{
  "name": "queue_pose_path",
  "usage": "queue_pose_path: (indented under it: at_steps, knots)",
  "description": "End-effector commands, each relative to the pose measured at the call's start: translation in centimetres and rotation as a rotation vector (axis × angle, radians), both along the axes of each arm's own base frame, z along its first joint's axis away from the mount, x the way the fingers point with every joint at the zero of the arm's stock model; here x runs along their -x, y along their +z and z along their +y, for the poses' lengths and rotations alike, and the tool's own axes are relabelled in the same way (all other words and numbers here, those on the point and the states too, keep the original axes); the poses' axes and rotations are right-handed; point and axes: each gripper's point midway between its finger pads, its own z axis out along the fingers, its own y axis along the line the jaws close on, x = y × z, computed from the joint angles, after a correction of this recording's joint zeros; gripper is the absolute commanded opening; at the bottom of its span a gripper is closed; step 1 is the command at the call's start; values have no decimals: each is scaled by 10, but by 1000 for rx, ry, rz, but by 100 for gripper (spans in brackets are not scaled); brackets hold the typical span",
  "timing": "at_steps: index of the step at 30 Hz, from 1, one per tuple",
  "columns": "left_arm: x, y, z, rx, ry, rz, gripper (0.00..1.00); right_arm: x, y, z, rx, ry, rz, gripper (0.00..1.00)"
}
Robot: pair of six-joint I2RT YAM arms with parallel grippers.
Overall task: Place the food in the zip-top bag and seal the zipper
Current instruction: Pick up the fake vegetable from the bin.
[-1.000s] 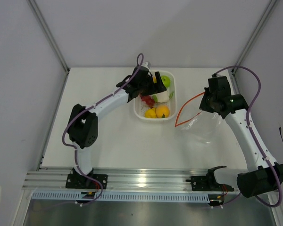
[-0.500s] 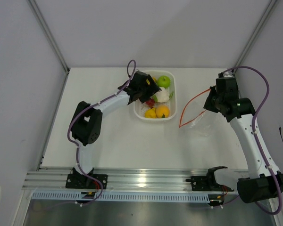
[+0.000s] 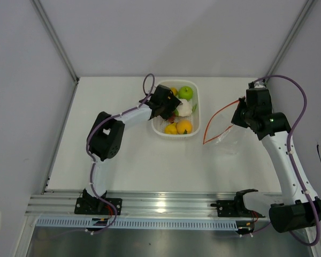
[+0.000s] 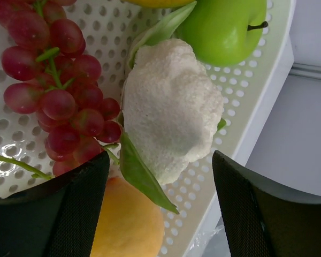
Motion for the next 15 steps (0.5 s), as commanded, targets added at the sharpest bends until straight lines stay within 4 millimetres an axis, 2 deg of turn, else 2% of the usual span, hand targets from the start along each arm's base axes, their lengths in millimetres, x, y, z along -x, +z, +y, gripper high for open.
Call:
queue_pose_path:
  at_steps: [1,4,15]
  knots:
    - [-20,20,-8,69,44,-50,79,-2,11,-2,3,5,-51,0]
    - [-29,29,-13,81,47,-78,78,-3,9,-1,0,7,-49,0]
    - [-34,6,-22,98,59,-32,72,-3,8,-2,-2,5,-50,0]
